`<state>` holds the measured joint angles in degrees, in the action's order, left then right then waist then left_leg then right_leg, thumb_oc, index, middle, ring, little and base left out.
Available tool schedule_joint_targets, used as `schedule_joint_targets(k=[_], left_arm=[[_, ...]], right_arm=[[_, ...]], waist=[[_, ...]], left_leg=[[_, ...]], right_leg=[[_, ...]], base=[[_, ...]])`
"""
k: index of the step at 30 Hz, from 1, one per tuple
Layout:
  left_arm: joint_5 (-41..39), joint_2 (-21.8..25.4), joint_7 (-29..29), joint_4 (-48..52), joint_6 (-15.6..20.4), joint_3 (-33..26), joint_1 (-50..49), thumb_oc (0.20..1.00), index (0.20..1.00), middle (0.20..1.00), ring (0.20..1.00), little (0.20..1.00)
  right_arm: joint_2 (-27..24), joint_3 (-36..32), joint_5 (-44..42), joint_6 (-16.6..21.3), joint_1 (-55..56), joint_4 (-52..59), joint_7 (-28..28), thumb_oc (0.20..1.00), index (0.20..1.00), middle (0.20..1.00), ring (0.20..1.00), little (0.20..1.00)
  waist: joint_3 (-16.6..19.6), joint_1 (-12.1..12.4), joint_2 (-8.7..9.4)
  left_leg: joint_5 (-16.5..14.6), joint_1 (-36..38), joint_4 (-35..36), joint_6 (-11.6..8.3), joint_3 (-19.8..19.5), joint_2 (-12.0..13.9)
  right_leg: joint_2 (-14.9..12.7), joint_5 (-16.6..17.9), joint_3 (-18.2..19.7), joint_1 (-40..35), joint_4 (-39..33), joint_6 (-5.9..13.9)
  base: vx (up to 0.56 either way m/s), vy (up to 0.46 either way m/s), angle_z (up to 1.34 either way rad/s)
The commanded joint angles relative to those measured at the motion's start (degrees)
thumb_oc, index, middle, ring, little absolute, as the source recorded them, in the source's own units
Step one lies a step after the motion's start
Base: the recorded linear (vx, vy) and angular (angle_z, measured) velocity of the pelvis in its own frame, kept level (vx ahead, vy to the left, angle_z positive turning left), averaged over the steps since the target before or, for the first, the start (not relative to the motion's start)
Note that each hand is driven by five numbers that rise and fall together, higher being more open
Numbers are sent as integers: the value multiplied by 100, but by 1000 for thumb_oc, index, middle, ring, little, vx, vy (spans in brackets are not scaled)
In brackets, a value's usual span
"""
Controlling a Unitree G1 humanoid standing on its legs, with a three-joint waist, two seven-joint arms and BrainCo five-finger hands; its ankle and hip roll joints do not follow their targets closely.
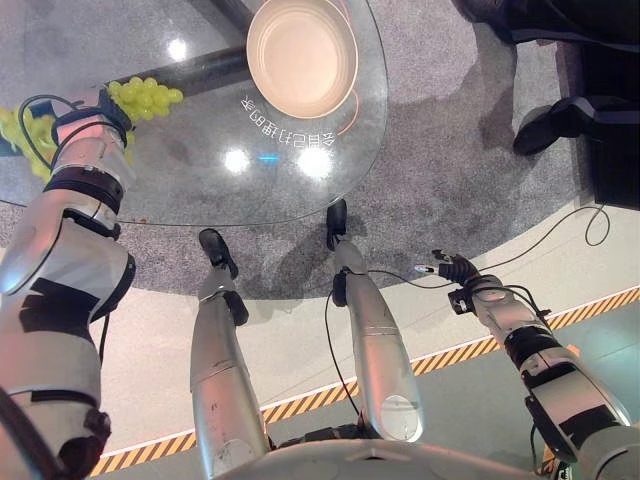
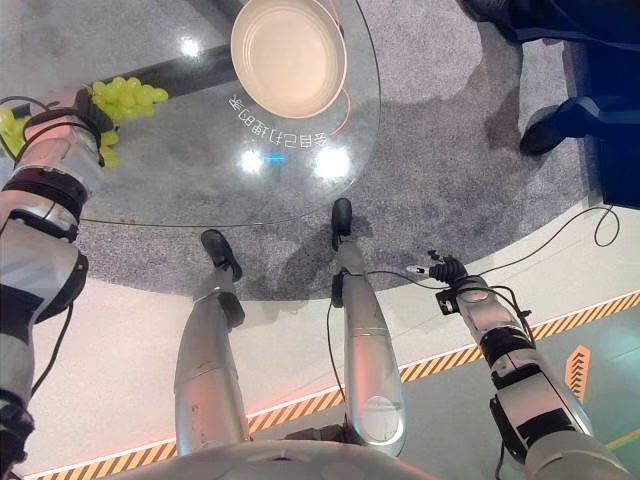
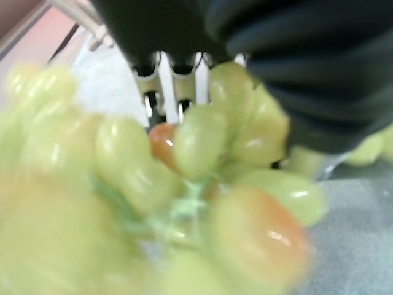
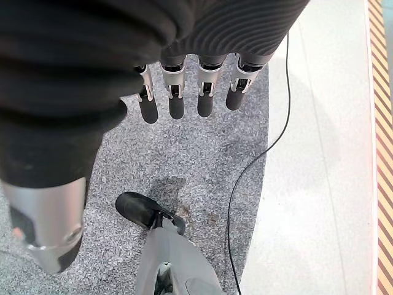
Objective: Pick up fruits into the plate
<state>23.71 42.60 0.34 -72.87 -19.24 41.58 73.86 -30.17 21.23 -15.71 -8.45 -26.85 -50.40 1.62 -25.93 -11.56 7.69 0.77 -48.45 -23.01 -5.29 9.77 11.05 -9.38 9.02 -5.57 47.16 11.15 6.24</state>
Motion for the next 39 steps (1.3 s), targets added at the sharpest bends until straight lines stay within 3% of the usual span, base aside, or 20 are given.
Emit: schedule_joint_targets(k=[1,4,9,12,15,16,17,18,19,20,22,29,31,36,39], left_arm=[[-25,-220,-175,-529,-140,-328,-973,200,200,200,200,200],[217,-174,119,-543,-233,-290,-1003,200,200,200,200,200],[1292,-61,600,-632,-292,-33,-1044,200,200,200,200,200],[1092,-52,869,-618,-290,-37,-1142,200,200,200,200,200],[533,-56,1449,-607,-55,-185,-1254,200,200,200,200,200],[-58,-44,1800,-555,179,-359,-1304,200,200,200,200,200],[-361,-21,1966,-509,319,-458,-1271,200,200,200,200,200],[-547,-28,2057,-479,401,-519,-1345,200,200,200,200,200],[-1058,-7,2302,-361,673,-756,-1349,200,200,200,200,200],[-1109,-9,2295,-325,699,-820,-1371,200,200,200,200,200],[-1912,6,2724,43,1449,-1267,-1560,200,200,200,200,200],[-2573,6,3315,1564,2536,-2128,-2538,200,200,200,200,200],[-2623,-22,3357,1872,2640,-2284,-2765,200,200,200,200,200],[-2716,-263,3466,2952,3320,-2836,-3676,200,200,200,200,200],[-2667,-403,3358,3527,3472,-3010,-4051,200,200,200,200,200]], right_arm=[[-316,65,-166,-78,380,287,-106,1000,1000,1000,1000,1000],[-326,106,-224,-44,355,320,-133,1000,1000,1000,1000,1000],[-339,176,-378,79,351,320,-180,1000,1000,1000,1000,1000],[-302,237,-402,167,372,268,-182,1000,1000,1000,1000,1000],[-238,274,-443,226,391,236,-246,1000,1000,1000,1000,1000],[-213,282,-468,246,409,252,-291,1000,1000,1000,1000,1000],[-209,257,-475,242,369,288,-315,1000,1000,1000,1000,1000],[-195,281,-485,231,426,306,-330,1000,1000,1000,1000,1000],[-181,249,-497,259,423,381,-356,1000,1000,1000,1000,1000],[-176,245,-503,265,440,397,-361,1000,1000,1000,1000,1000],[-123,201,-498,275,584,561,-422,1000,1000,1000,1000,1000],[26,-59,-298,337,1191,1033,-534,1000,1000,1000,1000,1000],[54,-109,-273,353,1274,1085,-529,1000,1000,1000,1000,1000],[259,-332,-153,515,1668,1308,-372,1000,1000,1000,1000,1000],[349,-444,-36,495,1813,1589,-271,1000,1000,1000,1000,1000]], waist=[[-386,-125,1],[-386,-112,16],[-386,-65,67],[-386,-27,112],[-386,14,136],[-386,40,140],[-386,34,158],[-386,62,137],[-386,69,148],[-386,75,143],[-386,144,97],[-386,397,-102],[-386,463,-140],[-386,731,-261],[-385,836,-317]], left_leg=[[-544,244,135,81,215,-539],[-506,279,225,71,222,-541],[-491,254,223,58,212,-515],[-465,226,236,39,177,-500],[-426,231,306,21,152,-499],[-415,246,336,19,129,-509],[-194,121,405,62,177,-531],[-396,259,359,21,108,-521],[-180,169,439,67,151,-550],[-179,184,445,67,145,-555],[-184,304,460,57,103,-600],[-219,1000,651,45,36,-707],[-213,1175,715,38,25,-712],[-214,2127,1011,35,-33,-740],[-210,2723,1189,29,-31,-737]], right_leg=[[588,-683,40,1,634,-10],[589,-664,33,-36,564,-6],[593,-691,-42,-26,621,-20],[613,-705,-70,-22,640,-29],[639,-713,-89,-35,616,-44],[657,-733,-90,-51,614,-53],[641,-559,-97,76,557,-100],[665,-746,-92,-63,623,-59],[650,-590,-102,24,557,-111],[651,-598,-102,9,557,-112],[632,-651,-123,-120,562,-121],[440,-793,-276,-793,476,-82],[395,-827,-320,-970,441,-72],[217,-966,-494,-1925,279,-14],[124,-1036,-567,-2526,182,11]], base=[[4,6,3],[0,0,0],[0,-7,0],[-1,-43,0],[-4,-27,0],[-75,-44,0],[0,0,0],[-76,-33,0],[0,0,0],[-80,-40,1],[0,0,0],[-11,-8,6],[-8,-7,11],[24,-13,12],[49,8,13]])
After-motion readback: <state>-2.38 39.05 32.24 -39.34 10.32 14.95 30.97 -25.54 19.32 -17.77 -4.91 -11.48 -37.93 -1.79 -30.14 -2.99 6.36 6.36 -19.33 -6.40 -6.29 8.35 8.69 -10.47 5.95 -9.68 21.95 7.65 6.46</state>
